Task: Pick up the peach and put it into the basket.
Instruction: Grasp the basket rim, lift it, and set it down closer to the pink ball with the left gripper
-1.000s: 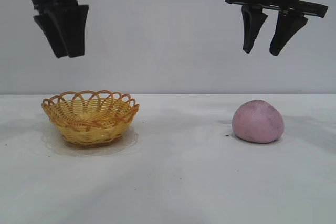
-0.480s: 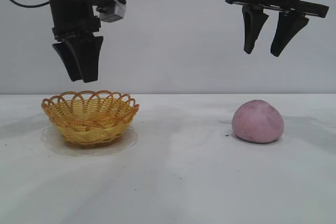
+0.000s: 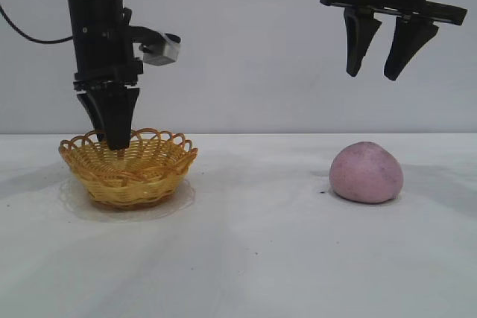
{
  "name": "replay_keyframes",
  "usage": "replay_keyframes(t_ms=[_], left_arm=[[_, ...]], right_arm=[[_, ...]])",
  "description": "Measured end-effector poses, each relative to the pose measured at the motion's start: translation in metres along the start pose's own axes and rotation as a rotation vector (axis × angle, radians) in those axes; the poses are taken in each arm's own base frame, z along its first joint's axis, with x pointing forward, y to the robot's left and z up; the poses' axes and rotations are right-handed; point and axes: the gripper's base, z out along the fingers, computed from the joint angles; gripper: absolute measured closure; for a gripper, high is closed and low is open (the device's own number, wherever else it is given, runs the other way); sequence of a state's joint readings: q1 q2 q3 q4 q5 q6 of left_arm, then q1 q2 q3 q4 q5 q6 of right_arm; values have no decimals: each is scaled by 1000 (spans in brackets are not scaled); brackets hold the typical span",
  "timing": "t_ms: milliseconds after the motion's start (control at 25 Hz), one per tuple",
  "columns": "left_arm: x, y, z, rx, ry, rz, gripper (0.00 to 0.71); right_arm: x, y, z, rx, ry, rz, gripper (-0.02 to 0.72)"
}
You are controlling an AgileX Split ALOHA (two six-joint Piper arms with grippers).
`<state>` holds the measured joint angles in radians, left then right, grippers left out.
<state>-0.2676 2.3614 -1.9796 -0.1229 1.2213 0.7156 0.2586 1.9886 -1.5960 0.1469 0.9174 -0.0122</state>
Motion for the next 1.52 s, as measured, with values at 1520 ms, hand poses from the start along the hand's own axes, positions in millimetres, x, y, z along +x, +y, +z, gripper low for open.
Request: replay_keyframes(t_ms=[1520], left_arm=[[38,-72,-4,351,-256,-1035,710]], right_arm=[[-3,-1,0,15,-38,-11,334]])
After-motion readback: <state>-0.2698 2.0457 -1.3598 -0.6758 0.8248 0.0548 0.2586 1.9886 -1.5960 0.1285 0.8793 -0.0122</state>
